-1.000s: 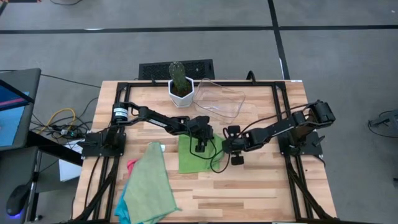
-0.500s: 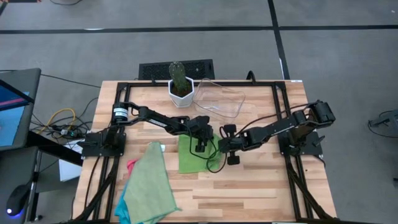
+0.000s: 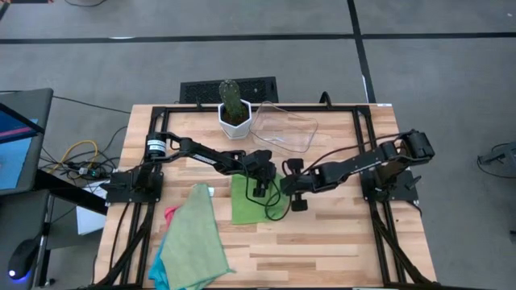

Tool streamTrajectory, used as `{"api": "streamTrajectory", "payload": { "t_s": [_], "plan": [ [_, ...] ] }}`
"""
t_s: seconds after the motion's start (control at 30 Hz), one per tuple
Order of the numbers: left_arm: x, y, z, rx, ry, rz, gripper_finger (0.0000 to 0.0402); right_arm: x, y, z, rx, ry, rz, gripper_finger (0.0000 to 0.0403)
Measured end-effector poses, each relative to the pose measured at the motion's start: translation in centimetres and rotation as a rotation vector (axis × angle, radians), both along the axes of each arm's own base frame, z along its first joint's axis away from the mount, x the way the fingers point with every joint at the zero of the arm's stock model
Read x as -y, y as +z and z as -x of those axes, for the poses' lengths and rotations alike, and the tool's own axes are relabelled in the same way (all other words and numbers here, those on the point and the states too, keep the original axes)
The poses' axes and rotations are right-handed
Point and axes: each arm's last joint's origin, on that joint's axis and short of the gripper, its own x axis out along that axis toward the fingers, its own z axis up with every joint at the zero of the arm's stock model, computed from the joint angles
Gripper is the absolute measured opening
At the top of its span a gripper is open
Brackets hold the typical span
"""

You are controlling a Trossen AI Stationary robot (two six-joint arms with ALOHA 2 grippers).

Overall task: Fold microfiber towels
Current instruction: Fold the green towel

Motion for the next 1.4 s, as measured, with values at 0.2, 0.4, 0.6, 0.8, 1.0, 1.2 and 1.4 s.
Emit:
{"api": "streamTrajectory", "payload": {
  "t_s": [0.2, 0.4, 0.6, 0.8, 1.0, 1.2, 1.4],
  "plan": [
    [-0.1, 0.0, 0.0, -0.001, 0.012, -0.01, 0.0, 0.3, 0.5, -0.9, 0.09, 0.025, 0.006, 0.004],
    [-0.1, 0.0, 0.0, -0.002, 0.015, -0.018, 0.0, 1.1, 1.1, -0.7, 0.1, -0.013, 0.0, 0.0124],
    [-0.1, 0.0, 0.0, -0.002, 0.013, -0.027, 0.0, 1.4, 4.0, 0.0, 0.222, -0.054, -0.033, 0.0216],
    [-0.3, 0.0, 0.0, -0.003, 0.026, -0.035, 0.0, 1.9, 4.6, 2.8, 0.115, -0.199, -0.049, 0.023],
    [-0.4, 0.0, 0.0, -0.002, 0.025, -0.037, 0.0, 2.0, 1.0, 4.5, 0.049, -0.299, -0.119, 0.0218],
    [-0.4, 0.0, 0.0, 0.001, 0.027, -0.034, 0.0, 1.9, -2.0, 3.8, 0.037, -0.305, -0.181, 0.0217],
    [-0.4, 0.0, 0.0, 0.0, 0.026, -0.033, 0.0, 1.7, -4.2, 3.2, -0.028, -0.317, -0.165, 0.0212]
  ]
}}
